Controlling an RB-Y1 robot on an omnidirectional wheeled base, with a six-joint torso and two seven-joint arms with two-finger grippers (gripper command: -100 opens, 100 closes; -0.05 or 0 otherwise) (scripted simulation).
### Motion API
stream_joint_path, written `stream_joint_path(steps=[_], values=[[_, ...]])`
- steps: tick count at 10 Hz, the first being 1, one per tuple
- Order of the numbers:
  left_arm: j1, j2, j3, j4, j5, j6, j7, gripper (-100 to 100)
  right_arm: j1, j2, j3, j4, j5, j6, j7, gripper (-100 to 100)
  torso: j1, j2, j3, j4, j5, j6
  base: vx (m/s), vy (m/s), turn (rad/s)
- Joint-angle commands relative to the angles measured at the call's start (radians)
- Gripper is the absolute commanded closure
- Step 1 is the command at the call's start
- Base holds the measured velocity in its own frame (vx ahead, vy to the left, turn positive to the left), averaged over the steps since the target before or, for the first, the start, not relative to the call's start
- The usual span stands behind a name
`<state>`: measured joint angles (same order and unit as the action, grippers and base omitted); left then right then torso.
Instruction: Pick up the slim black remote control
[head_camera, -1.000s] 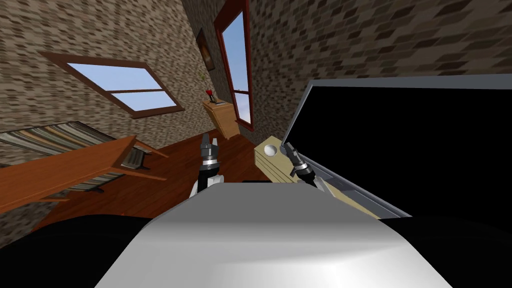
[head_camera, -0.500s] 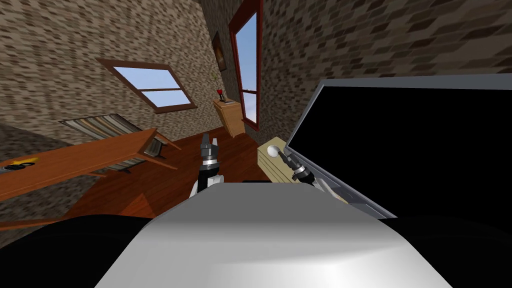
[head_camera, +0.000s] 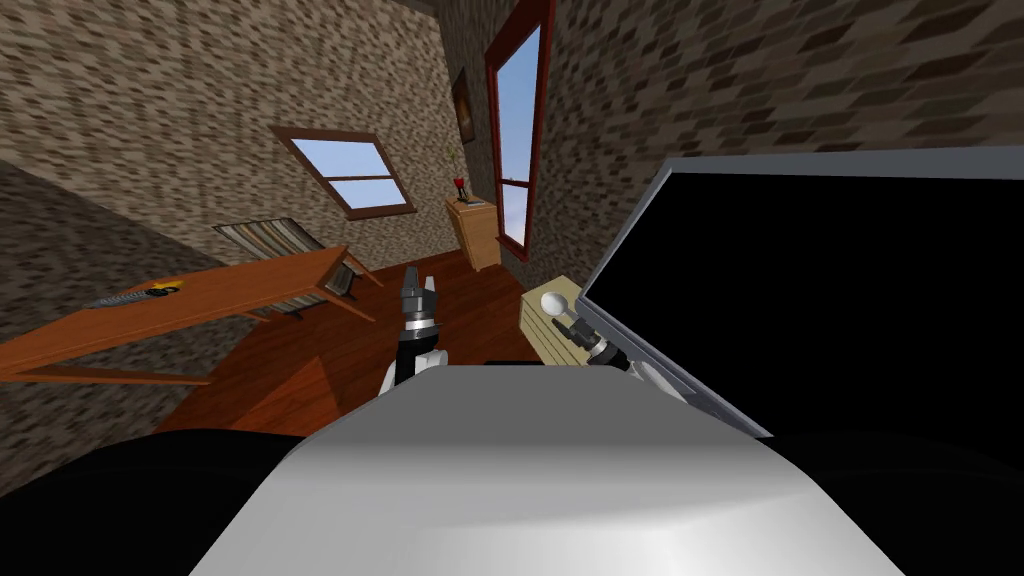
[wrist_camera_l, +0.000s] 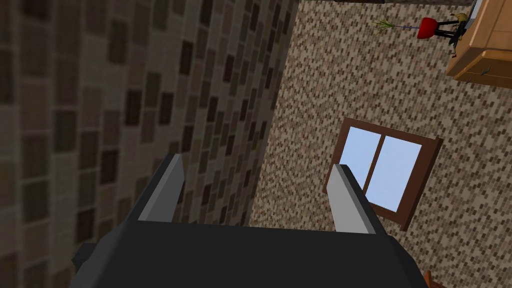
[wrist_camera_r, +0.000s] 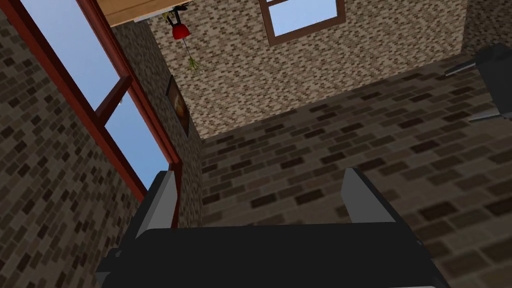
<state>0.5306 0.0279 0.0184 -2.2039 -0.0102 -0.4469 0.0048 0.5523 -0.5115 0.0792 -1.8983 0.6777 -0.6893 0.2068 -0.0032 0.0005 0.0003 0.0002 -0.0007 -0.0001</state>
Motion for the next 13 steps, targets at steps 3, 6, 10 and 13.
stream_joint_path(steps=[3, 6, 10, 13], values=[[0.0, 0.0, 0.0, 0.0, 0.0, 0.0, 0.0, 0, 0.026, -0.083, 0.024, 0.1, 0.109, -0.011, 0.055, -100, -0.001, 0.0, 0.0, 0.0, 0.0, 0.001, -0.04, -0.055, 0.297], [0.0, 0.0, 0.0, 0.0, 0.0, 0.0, 0.0, 0, 0.039, -0.148, 0.049, 0.182, 0.19, -0.003, 0.089, -100, 0.0, 0.001, 0.001, 0.0, 0.0, 0.0, -0.058, -0.042, 0.317], [0.0, 0.0, 0.0, 0.0, 0.0, 0.0, 0.0, 0, 0.051, -0.228, 0.079, 0.266, 0.291, 0.013, 0.12, -100, 0.0, 0.0, 0.0, 0.0, 0.0, 0.002, -0.049, -0.037, 0.232], [0.0, 0.0, 0.0, 0.0, 0.0, 0.0, 0.0, 0, 0.061, -0.296, 0.111, 0.339, 0.371, 0.035, 0.146, -100, -0.001, 0.001, 0.001, 0.0, 0.0, 0.002, -0.065, -0.032, 0.344]])
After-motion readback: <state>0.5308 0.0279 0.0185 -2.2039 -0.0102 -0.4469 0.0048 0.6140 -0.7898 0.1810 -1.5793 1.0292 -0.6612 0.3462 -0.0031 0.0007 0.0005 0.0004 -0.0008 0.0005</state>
